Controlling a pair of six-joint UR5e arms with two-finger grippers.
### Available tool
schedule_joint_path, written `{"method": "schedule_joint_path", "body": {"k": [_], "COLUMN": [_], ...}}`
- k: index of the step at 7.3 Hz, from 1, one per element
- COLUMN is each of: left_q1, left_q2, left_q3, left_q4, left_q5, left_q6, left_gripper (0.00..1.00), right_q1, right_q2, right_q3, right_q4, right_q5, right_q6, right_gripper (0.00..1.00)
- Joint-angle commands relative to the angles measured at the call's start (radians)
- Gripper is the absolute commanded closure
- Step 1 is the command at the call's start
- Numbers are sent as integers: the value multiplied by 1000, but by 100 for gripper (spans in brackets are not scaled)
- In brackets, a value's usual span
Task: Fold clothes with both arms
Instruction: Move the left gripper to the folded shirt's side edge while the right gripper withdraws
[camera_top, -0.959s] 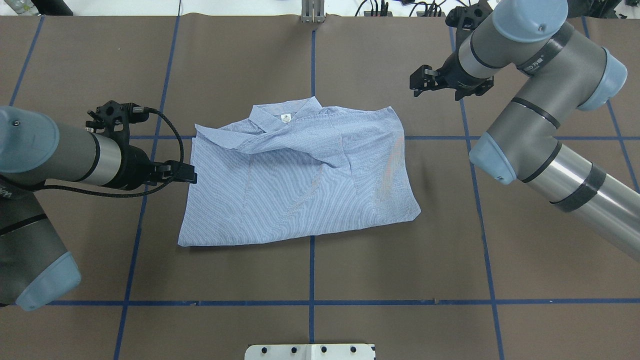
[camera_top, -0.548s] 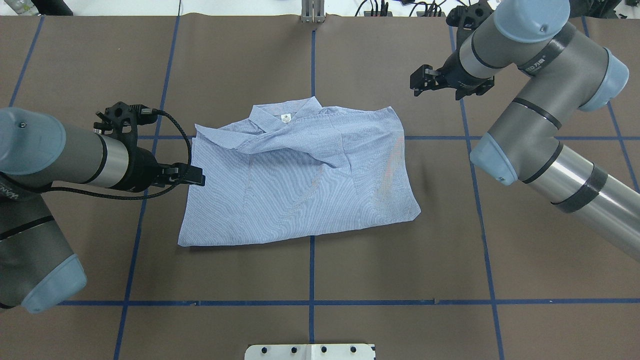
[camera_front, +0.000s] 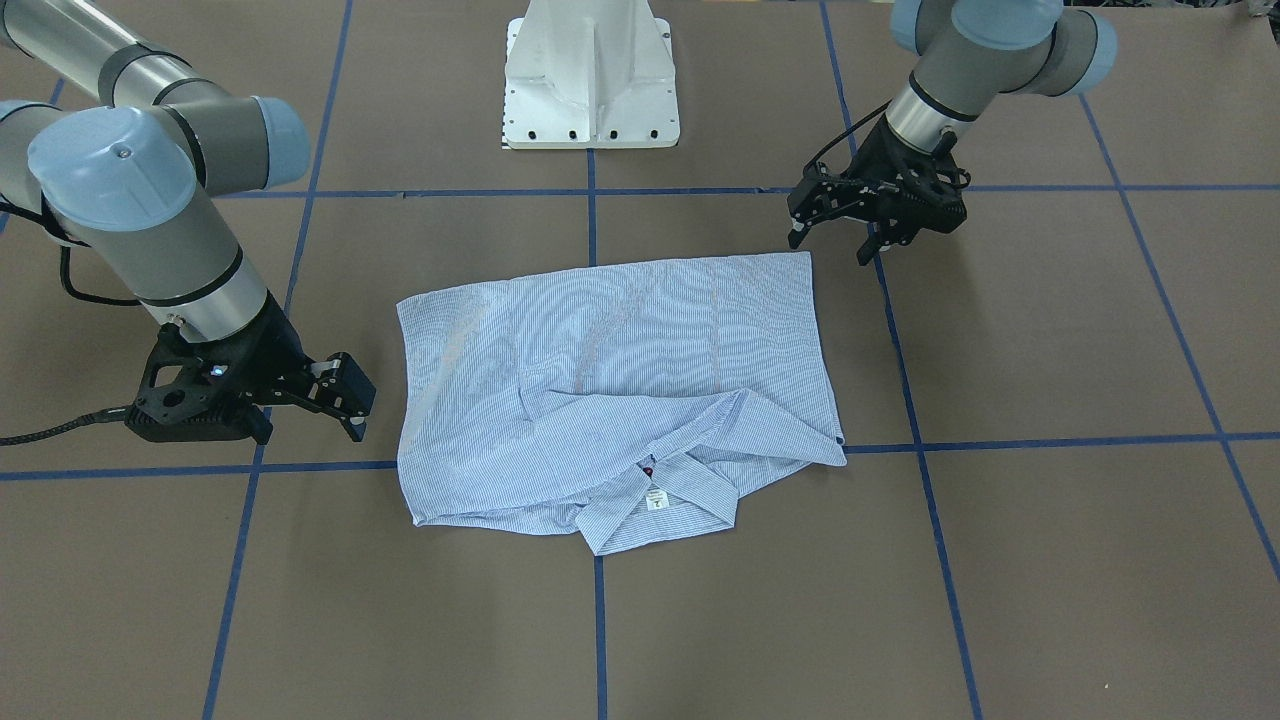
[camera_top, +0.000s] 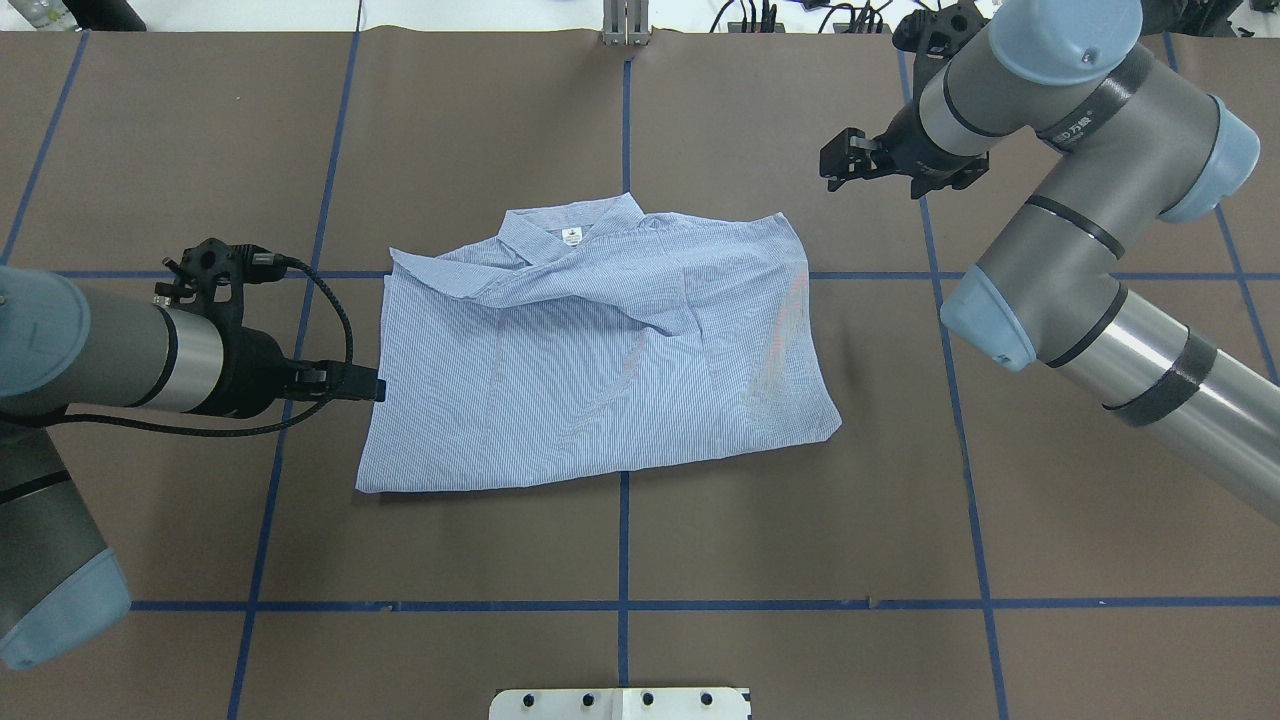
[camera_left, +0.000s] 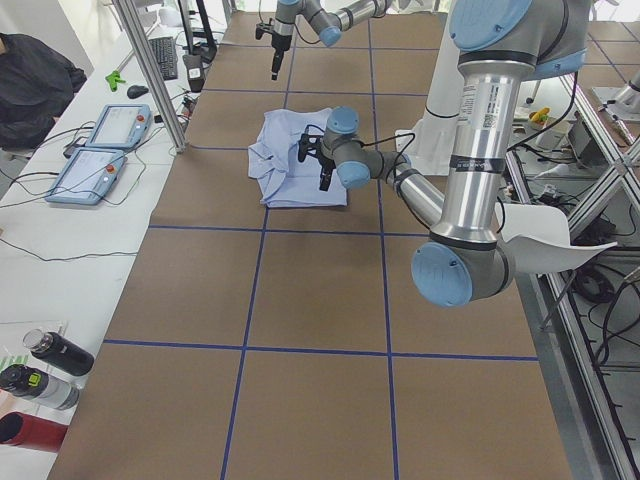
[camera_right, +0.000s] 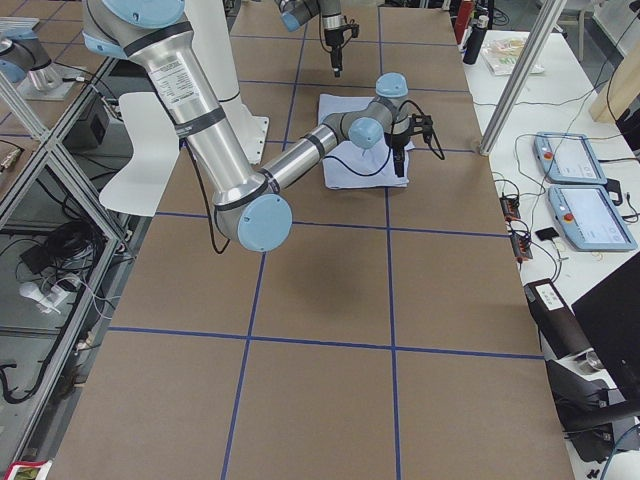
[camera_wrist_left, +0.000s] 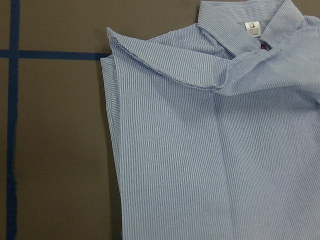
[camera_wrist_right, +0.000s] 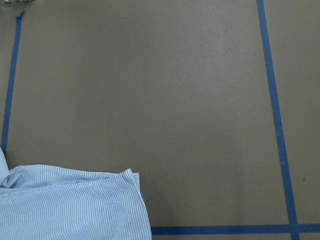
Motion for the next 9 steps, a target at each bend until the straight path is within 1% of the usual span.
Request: {"method": "schedule_joint_path", "body": {"k": [1,3,4,7,9], "left_q1": [50,82,126,203,206], "left_q2": [52,65,66,58,0], "left_q3": [-3,-1,2,37,82], "left_q4": [-70,-72,-70,-72,-66], "left_q5": [65,94,137,173,173], "left_q6": [-7,-33,-55,-98,-98], "left_gripper": [0,0,0,0,0], "right_q1": [0,0,0,0,0], "right_q2": [-1,-1,-1,-4,-6], "right_q3": [2,9,12,13,15], "right_q4": [0,0,-2,-2,-2], "right_q5": [-2,-3,1,3,0], "right_q6": [0,0,0,0,0], "right_gripper": [0,0,0,0,0]}}
